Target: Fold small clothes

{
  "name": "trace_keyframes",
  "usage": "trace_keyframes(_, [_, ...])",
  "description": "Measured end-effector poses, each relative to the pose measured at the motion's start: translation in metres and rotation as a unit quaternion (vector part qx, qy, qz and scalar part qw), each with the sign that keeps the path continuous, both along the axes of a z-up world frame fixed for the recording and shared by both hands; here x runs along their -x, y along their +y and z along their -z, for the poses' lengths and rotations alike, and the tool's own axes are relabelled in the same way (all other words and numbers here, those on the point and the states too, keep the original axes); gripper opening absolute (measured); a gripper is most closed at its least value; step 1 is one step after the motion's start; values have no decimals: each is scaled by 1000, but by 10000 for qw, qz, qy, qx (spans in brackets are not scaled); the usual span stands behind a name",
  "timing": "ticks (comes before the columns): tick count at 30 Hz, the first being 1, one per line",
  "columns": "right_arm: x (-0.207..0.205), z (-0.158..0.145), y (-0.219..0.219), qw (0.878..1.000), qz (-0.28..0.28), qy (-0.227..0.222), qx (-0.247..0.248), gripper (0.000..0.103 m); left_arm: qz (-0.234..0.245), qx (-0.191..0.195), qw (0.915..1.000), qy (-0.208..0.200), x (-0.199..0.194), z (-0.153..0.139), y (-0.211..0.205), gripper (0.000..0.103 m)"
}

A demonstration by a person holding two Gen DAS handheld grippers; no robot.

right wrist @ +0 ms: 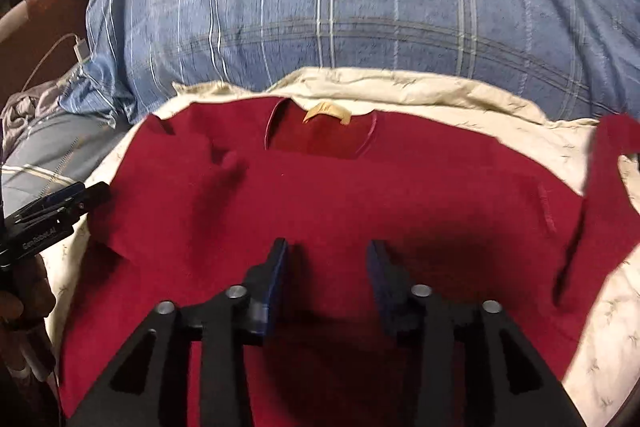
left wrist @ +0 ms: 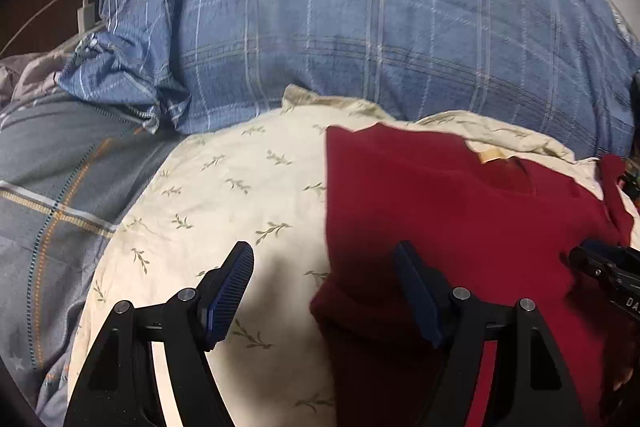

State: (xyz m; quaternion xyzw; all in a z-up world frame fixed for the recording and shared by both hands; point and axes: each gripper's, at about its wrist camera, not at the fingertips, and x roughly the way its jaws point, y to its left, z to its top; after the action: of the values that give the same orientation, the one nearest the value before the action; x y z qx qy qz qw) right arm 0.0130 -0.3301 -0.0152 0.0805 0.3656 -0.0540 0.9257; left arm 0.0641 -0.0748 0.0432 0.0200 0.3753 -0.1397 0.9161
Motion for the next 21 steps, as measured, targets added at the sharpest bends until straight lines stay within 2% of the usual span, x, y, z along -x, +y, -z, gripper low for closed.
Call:
trace_keyframes(1, [7, -1, -5, 9999, 98, -112, -71, 64, 41, 30, 10000, -50, 3, -2, 0, 72])
trace_keyframes(3, [18, -1, -22, 9985, 378, -328, -222, 64, 156, 144, 9997, -89, 9, -4, -3, 72])
trace_keyframes(6, [26, 7, -47, 9961, 705, -243, -472, 64, 348, 322, 9989, 26, 15, -1, -8, 72])
trace_keyframes(8, [30, 10, -50, 9956, 671, -334, -556, 64, 380, 222, 9990, 83, 16, 2, -12, 72])
trace_keyframes(12, [27, 13, -40, 9977, 584, -294, -179, 68, 394, 118, 9991, 89, 17, 2, -21, 72])
trace_keyframes(17, [27, 11, -36, 9979, 608, -207, -79, 70, 373, 77, 9992, 74, 15, 0, -27, 72])
trace_keyframes(21, [25, 6, -32, 9973, 588, -267, -344, 72, 225, 1, 9996, 140, 9, 4, -27, 72])
